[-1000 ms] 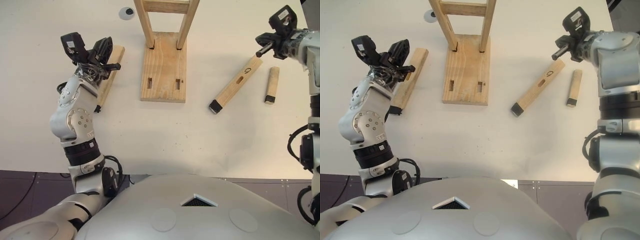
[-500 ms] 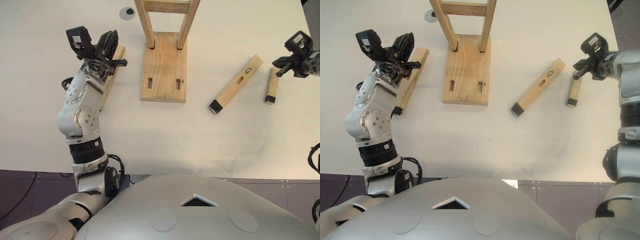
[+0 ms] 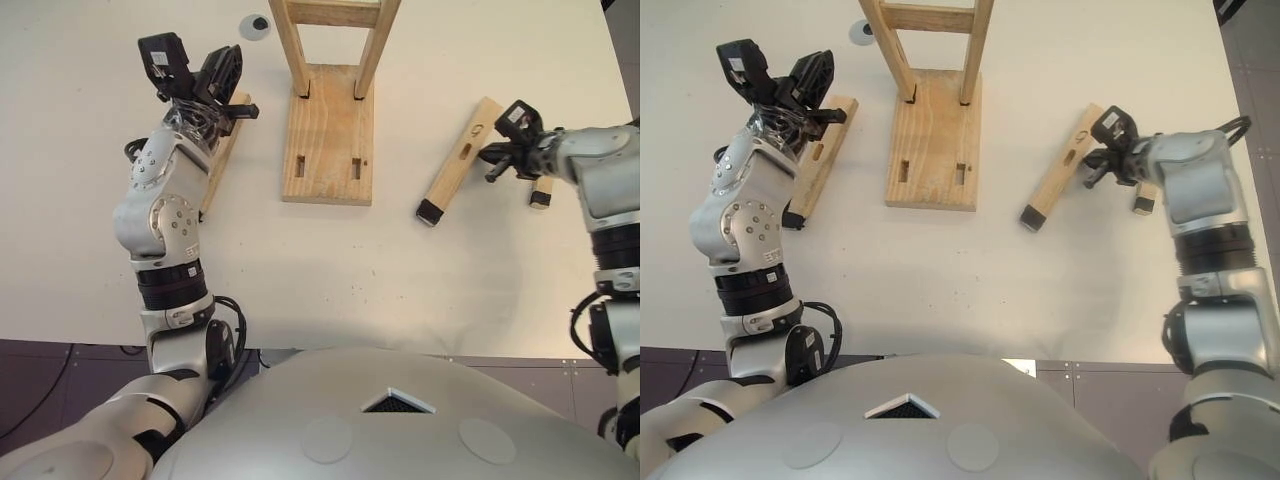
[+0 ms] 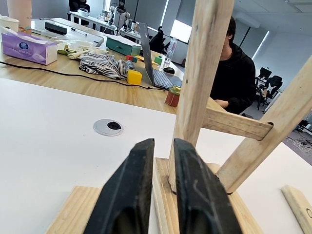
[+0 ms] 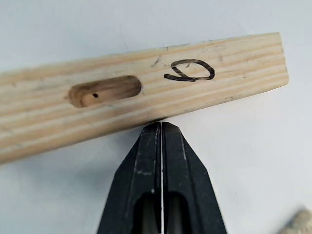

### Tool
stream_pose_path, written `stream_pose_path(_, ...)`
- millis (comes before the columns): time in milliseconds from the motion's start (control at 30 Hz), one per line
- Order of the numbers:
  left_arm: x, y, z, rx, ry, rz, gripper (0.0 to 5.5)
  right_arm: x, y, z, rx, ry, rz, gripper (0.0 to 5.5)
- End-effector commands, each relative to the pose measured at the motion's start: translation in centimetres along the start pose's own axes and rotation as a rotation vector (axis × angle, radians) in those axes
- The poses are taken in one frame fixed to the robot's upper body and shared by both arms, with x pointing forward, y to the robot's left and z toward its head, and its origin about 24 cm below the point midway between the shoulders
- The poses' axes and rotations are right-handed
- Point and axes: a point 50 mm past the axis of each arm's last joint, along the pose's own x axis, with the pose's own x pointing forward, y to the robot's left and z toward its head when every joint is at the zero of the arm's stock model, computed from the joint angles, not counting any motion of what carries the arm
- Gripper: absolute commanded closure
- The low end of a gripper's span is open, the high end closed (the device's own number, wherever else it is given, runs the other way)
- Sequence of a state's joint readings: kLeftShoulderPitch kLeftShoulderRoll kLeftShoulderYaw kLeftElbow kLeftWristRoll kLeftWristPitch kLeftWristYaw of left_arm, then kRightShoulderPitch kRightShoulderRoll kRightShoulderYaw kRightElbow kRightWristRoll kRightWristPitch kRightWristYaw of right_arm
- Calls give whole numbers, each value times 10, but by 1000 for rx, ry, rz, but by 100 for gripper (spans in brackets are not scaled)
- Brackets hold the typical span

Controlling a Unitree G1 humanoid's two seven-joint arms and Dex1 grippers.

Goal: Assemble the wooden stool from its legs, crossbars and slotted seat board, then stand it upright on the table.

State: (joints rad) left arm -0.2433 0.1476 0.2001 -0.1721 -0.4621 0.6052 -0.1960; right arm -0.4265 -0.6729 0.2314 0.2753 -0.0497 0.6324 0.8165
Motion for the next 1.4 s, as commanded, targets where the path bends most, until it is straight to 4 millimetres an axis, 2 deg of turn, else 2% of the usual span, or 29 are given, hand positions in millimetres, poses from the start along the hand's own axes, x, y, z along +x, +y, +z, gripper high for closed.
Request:
stream_pose_path(33,3,-2,-1,13,5,-6,483,0,-4,1,15,-10,-56,548)
stream_pose_path(100,3,-2,-2,11,6,-5,483,-7,-16,-1,52,-23,-118,548)
stream_pose_path(267,-2,-2,-12,6,20,13,483,-28,-55,1,219,-79,-295,468)
stream_pose_path(367,-10,0,-14,-3,6,49,483,-48,-75,-11,320,-58,-381,415)
stream_pose_path(433,-15,2,-17,-9,4,69,483,-56,-80,-20,370,-35,-389,392)
stream_pose_path(600,-25,2,-19,-14,-13,111,483,-66,-76,-41,396,76,-350,313)
stream_pose_path(733,-34,6,-17,-21,-43,162,483,-64,-62,-38,453,87,-261,262)
stream_pose_path(833,-40,8,-14,-24,-62,189,483,-62,-52,-36,465,106,-219,262)
stream_pose_path(967,-42,10,-12,-13,-71,200,483,-64,-45,-50,413,183,-235,262)
stream_pose_path(1233,-48,5,-13,-13,-75,206,483,-71,-54,-29,371,122,-268,262)
stream_pose_path(1400,-50,3,-15,-23,-75,212,483,-73,-54,-40,419,161,-253,262)
